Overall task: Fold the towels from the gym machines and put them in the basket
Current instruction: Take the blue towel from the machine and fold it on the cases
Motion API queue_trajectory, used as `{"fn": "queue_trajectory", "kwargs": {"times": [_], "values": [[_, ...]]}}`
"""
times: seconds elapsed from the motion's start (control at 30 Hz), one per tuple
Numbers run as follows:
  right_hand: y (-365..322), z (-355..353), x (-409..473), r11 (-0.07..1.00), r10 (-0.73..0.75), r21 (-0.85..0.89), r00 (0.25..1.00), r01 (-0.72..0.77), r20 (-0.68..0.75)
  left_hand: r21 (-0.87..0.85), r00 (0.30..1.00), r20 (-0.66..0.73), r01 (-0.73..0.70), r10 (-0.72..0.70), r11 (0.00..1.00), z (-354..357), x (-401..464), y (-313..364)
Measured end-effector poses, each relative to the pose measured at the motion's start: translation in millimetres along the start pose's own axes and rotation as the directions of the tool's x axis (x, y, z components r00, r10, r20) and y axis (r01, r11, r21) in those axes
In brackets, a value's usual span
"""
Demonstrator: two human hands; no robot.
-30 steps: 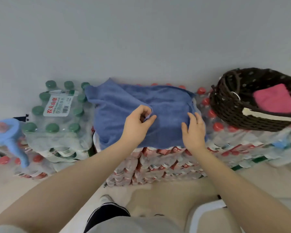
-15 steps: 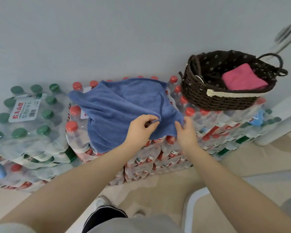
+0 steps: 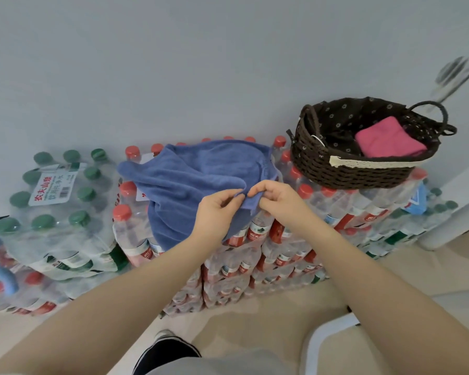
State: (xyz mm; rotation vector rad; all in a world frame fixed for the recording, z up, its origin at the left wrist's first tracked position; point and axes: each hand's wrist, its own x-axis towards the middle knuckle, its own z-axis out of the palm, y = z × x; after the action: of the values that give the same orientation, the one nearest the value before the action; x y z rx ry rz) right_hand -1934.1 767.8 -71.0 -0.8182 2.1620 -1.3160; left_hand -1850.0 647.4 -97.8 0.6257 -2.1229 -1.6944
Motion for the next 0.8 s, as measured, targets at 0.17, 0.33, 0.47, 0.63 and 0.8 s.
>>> {"fn": "queue_trajectory", "kwargs": {"times": [0.17,0.33,0.47,0.63,0.8], "values": [[-0.8,1.8,6.2,0.979,-0.041,-0.201,0.999,0.039,-0.004,-0.02,1.0,0.014,0.003,-0.002,1.0,-3.9,-4.6,-1.6],[1.4,5.7,4.7,0.941,-0.071,-0.33,0.997,0.071,0.013,0.009,0.998,0.05,0.047,-0.048,0.999,-8.0,-7.6,-0.8],[-0.8,6.5,6.6,0.934,-0.093,-0.349,0.995,0.077,-0.03,-0.007,0.994,0.088,0.069,-0.068,0.998,-10.2,-5.3,1.8],[-3.2,9.6,5.2,0.942,-0.098,-0.326,0.994,0.08,-0.038,-0.1,0.973,0.184,0.157,-0.137,0.983,-11.0,-9.2,5.6],[-6.4,9.1,4.7,0.939,-0.088,-0.338,0.995,0.067,-0.047,-0.056,0.971,0.227,0.093,-0.078,0.994,-12.7,-13.3,9.5]]}}
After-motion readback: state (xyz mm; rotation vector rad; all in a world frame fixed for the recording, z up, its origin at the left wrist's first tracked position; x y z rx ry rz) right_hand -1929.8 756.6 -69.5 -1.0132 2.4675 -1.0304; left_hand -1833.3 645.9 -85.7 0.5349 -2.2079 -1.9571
